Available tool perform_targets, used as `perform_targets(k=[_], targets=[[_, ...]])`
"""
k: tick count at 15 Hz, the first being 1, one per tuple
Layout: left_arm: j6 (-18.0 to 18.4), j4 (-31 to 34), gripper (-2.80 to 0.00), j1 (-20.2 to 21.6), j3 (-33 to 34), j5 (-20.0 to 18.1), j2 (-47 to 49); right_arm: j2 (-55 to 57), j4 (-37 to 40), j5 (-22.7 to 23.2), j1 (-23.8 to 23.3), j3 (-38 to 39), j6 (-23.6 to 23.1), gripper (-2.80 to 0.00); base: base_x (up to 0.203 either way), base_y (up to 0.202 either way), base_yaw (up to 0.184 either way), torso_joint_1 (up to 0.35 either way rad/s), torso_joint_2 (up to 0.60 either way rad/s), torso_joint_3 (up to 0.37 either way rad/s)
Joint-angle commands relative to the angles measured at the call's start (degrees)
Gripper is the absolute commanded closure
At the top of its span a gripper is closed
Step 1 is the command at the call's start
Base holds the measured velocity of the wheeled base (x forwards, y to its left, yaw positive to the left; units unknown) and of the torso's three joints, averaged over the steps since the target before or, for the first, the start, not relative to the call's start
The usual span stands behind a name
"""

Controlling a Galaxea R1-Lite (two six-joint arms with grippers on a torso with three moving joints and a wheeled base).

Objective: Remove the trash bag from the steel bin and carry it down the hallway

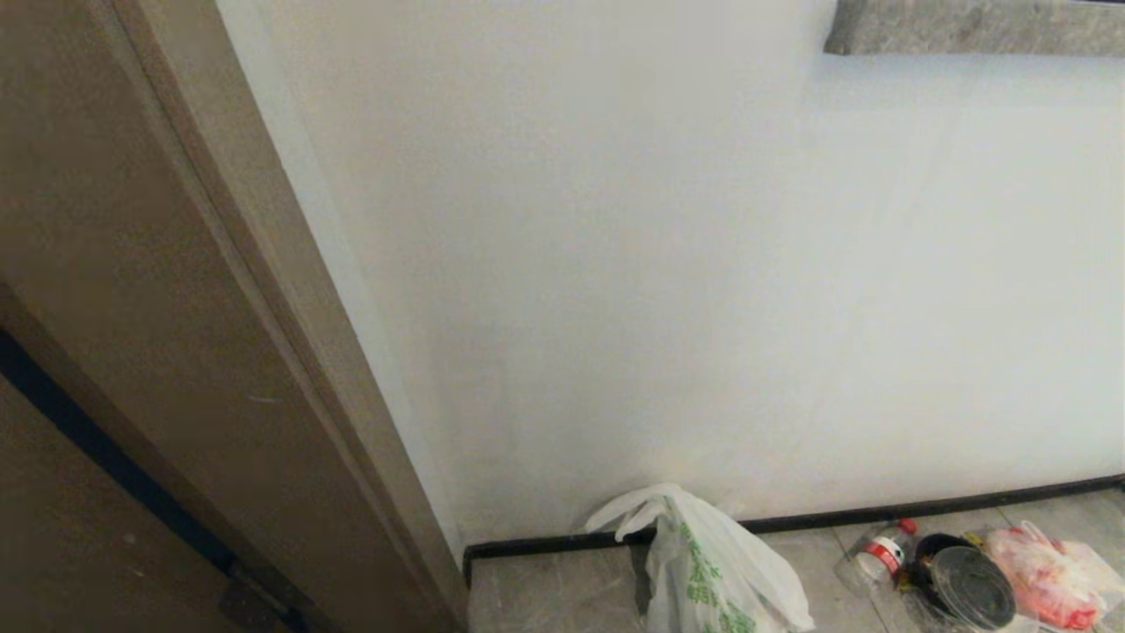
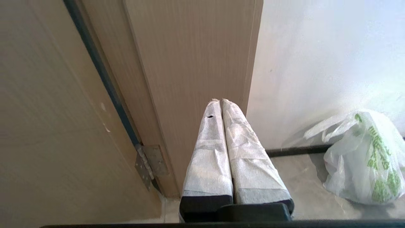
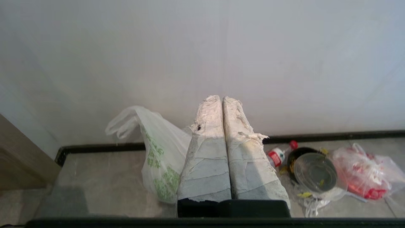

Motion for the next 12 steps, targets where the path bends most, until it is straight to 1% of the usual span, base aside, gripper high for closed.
perform_targets(k=[1,3,7,12], targets=[[0.0,0.0,0.0,0.0,0.0,0.0,0.0,-2.2,0.0,0.0,0.0,0.0,0.0,0.0,0.0,0.0,0.0,0.001,0.01,0.204],[0.0,0.0,0.0,0.0,0.0,0.0,0.0,-2.2,0.0,0.0,0.0,0.0,0.0,0.0,0.0,0.0,0.0,-0.001,0.0,0.197],[0.0,0.0,0.0,0.0,0.0,-0.1,0.0,-2.2,0.0,0.0,0.1,0.0,-0.2,0.0,0.0,0.0,0.0,0.002,-0.01,0.063],[0.1,0.0,0.0,0.0,0.0,0.0,0.0,-2.2,0.0,0.1,0.0,0.0,-0.3,0.0,0.0,0.0,0.0,0.001,-0.01,0.01]])
